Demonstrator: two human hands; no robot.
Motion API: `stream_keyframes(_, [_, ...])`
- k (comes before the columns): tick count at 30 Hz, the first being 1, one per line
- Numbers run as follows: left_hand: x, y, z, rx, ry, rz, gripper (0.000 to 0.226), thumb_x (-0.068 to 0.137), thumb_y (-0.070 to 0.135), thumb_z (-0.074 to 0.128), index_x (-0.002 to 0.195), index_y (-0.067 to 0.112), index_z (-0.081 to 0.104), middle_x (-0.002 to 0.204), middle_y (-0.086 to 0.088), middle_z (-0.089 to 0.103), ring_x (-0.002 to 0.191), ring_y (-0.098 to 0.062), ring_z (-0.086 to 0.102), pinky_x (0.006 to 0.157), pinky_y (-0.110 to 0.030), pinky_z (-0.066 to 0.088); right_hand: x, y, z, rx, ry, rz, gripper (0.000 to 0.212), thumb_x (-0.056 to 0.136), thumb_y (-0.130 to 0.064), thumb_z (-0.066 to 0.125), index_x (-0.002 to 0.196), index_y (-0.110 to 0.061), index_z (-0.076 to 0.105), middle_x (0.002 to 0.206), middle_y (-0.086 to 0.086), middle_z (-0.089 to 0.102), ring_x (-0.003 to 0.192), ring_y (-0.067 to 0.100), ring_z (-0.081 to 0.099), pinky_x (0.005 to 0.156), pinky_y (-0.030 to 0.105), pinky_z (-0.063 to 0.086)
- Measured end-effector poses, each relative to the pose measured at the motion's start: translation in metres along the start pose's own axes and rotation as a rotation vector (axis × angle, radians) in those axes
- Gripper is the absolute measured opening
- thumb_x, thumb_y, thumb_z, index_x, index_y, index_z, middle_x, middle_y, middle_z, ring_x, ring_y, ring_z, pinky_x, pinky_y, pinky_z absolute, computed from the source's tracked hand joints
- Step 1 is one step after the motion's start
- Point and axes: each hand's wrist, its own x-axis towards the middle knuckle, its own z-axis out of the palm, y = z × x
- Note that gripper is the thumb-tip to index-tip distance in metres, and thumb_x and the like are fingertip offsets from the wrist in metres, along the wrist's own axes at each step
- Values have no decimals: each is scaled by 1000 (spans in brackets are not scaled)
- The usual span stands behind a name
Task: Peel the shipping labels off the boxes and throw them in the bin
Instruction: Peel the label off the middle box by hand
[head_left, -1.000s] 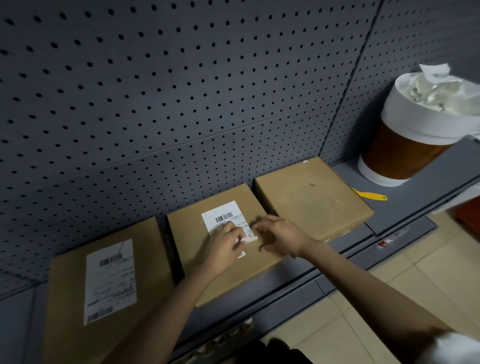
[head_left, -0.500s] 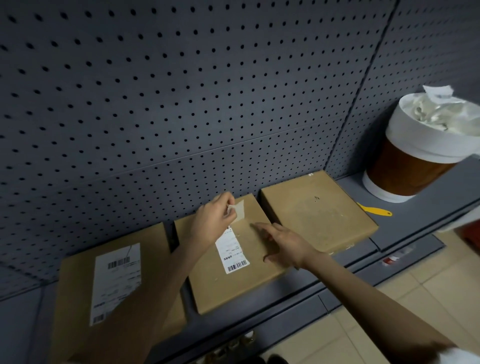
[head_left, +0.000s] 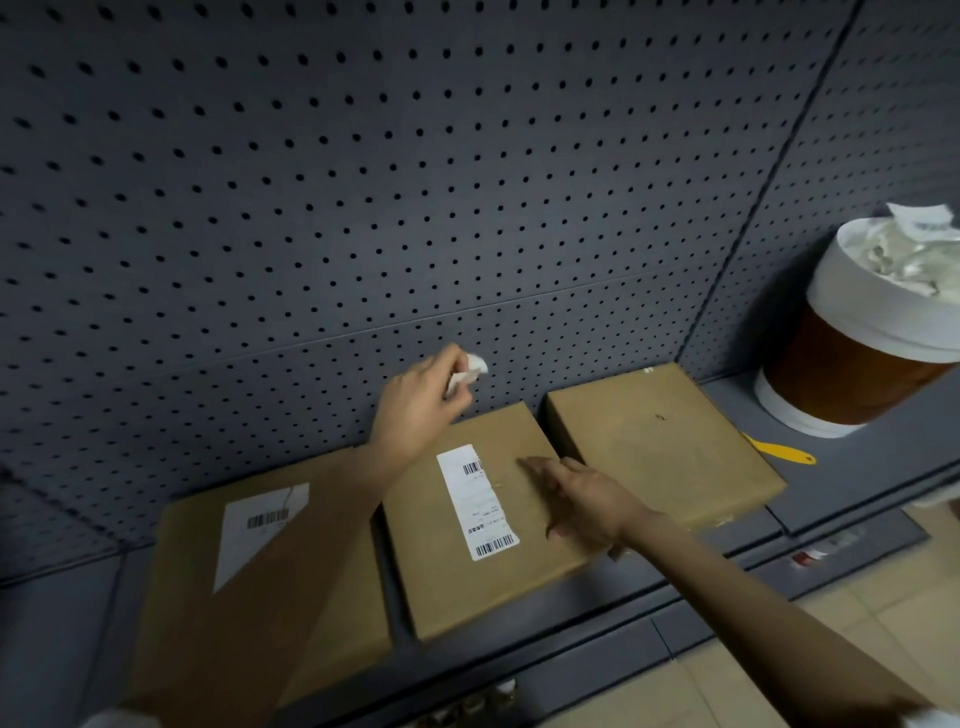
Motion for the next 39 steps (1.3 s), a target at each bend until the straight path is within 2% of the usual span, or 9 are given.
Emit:
stream_keyframes(5, [-35,-11,24,-61,-116,-106,23,91,9,42,107,18,54,77,-1,58,60,-19,53,52,-31,37,5,-6,-5,-12,-13,19,99,70,-22,77,145,-38,14,135,4,42,113,22,53,95,31,43])
stream_keyframes(10, [-62,-22,33,-68,-131,-133,13,91,13,40,86,13,52,85,2,55,82,-21,53,62,-32,34,6,-11,-7,27,14,-5,88,76,-29,73,144,-39,18,124,-1,46,92,4,45,84,20,39])
stream_keyframes(15, [-72,-21,37,-97,-217,-195,30,81,36,65,80,14,45,84,5,52,84,-14,48,65,-30,35,11,-16,-4,11,11,-13,84,74,-37,72,142,-40,23,112,-5,48,85,9,54,80,21,44])
stream_keyframes(19, [-81,-24,50,-105,-400,-149,21,83,10,60,95,22,48,104,5,45,102,-16,46,78,-30,45,11,-15,-2,-24,8,-13,83,75,-38,71,143,-37,24,114,-5,50,86,7,52,80,20,42])
stream_keyframes(22, [-87,-29,58,-105,-421,-83,38,83,-2,53,115,17,57,122,1,51,112,-18,43,94,-24,35,11,-14,-1,-23,7,-8,81,75,-37,71,143,-34,26,117,-3,50,87,6,50,80,18,40])
stream_keyframes(25, [-86,-28,57,-124,-370,-61,33,83,-5,49,106,13,64,111,0,61,100,-15,39,87,-23,34,11,-14,-1,-24,18,-4,79,75,-37,71,142,-34,28,117,-3,50,87,5,48,81,18,39])
stream_keyframes(32, [-81,-31,46,109,-211,-62,42,89,44,20,73,21,52,69,9,58,75,-15,43,75,-32,34,14,-15,0,-39,40,-8,75,76,-41,69,141,-33,32,118,-5,50,90,4,50,84,22,42])
stream_keyframes(36, [-83,-36,50,221,-225,-127,61,81,74,20,75,29,62,78,11,59,81,-13,44,79,-30,24,15,-19,-2,-77,58,-28,70,79,-44,65,140,-33,33,121,-5,50,103,11,56,86,25,44])
stream_keyframes(39, [-88,-41,56,320,-208,-123,54,73,69,38,90,27,68,87,2,60,89,-22,50,86,-35,22,18,-22,0,-63,64,-61,64,82,-41,63,139,-31,36,129,-4,48,109,9,55,90,21,41])
